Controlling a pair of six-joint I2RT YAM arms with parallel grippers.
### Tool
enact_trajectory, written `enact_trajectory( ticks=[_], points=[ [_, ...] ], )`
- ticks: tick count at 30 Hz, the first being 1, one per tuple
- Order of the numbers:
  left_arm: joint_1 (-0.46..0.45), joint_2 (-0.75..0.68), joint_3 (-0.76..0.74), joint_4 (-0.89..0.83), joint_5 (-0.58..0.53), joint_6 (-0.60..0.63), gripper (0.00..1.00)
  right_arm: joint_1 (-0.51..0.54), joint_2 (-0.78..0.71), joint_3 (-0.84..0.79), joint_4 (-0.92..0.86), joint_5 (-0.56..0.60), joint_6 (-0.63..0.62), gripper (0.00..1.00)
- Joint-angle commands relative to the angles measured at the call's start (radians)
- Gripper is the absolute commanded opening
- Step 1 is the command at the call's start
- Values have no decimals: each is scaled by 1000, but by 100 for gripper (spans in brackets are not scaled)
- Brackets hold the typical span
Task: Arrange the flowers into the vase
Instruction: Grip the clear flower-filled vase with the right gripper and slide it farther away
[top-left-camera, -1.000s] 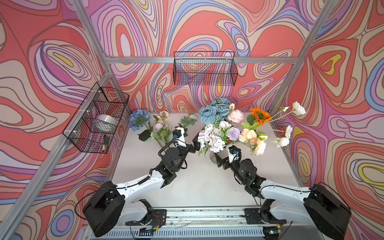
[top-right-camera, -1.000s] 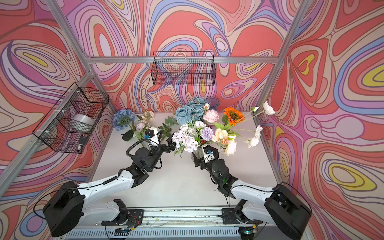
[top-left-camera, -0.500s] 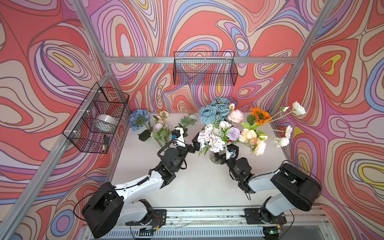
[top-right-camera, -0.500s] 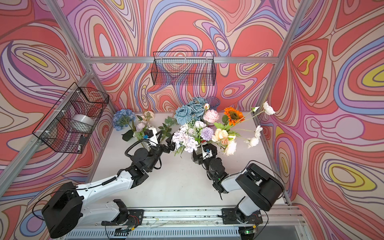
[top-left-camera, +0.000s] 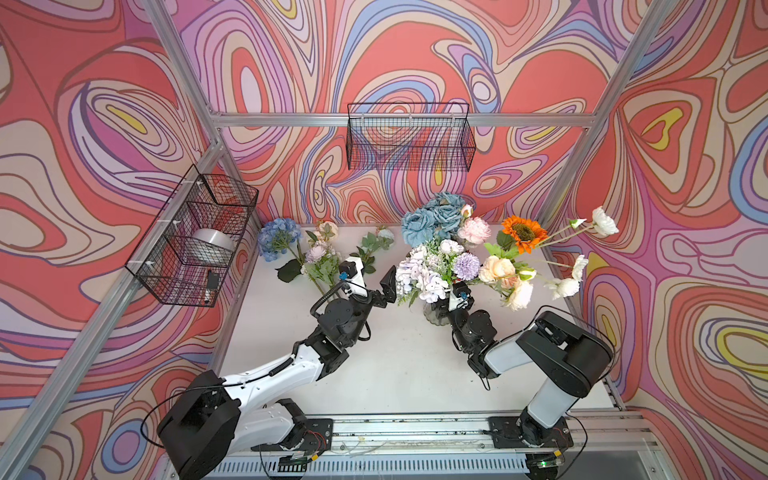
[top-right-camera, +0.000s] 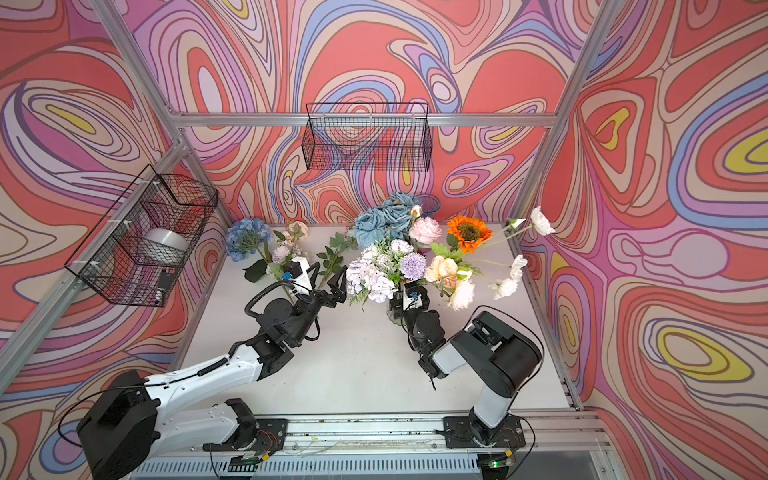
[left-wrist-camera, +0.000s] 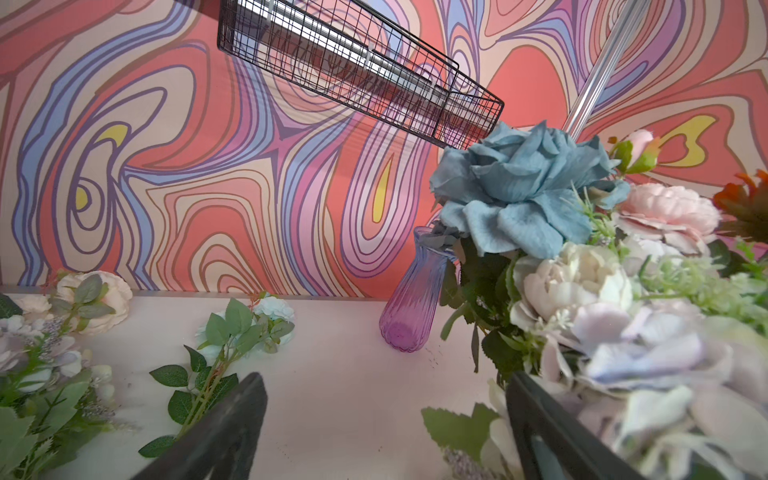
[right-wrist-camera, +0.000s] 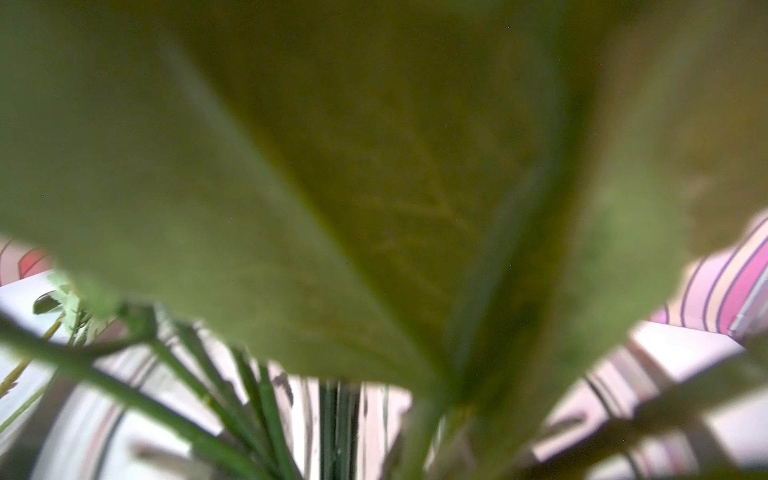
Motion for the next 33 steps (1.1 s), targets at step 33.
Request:
enact_trajectory(
  ticks=[33],
  points=[
    [16,-40,-67,5,-111,127,94,-683,309,324,30,-108,92,55]
  ],
)
